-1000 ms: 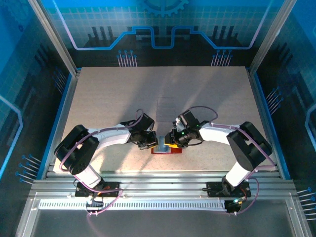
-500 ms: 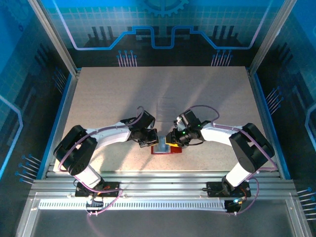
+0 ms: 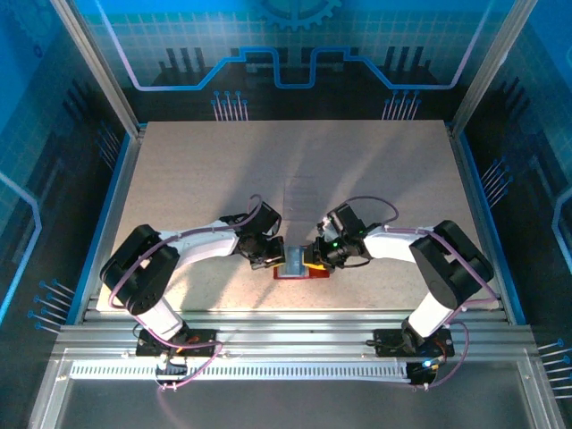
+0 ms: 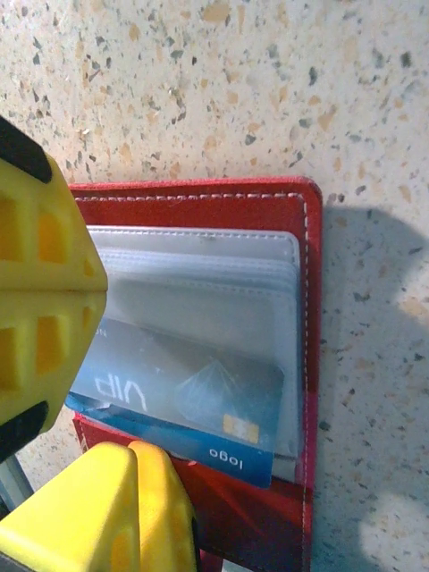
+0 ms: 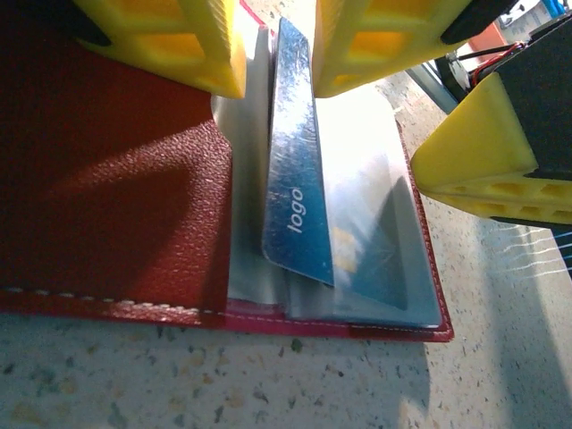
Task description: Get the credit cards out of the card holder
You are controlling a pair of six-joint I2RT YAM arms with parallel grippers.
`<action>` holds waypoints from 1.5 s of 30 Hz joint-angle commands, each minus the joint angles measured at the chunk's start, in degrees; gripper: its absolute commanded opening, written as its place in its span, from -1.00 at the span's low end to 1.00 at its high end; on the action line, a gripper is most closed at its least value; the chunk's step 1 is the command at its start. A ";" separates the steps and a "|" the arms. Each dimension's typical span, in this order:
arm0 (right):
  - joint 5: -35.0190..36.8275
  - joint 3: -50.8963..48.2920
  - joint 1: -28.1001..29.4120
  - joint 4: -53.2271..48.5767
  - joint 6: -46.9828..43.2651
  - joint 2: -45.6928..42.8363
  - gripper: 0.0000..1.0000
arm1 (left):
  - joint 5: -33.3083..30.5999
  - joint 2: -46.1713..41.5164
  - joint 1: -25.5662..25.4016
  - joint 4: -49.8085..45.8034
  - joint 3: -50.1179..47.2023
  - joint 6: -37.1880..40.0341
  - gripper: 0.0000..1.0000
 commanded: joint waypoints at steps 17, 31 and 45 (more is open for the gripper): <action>-6.44 -4.47 -1.70 14.20 4.90 4.39 -0.57 | 0.18 2.86 -0.30 -3.99 0.89 2.81 -1.00; -5.98 -6.04 -3.10 14.76 4.54 2.47 -0.79 | -0.93 3.40 -0.31 -5.49 1.13 2.39 -0.99; -6.83 -5.47 -6.84 9.59 -0.17 0.66 -0.87 | -1.38 3.47 -0.35 -6.25 1.32 2.53 -0.98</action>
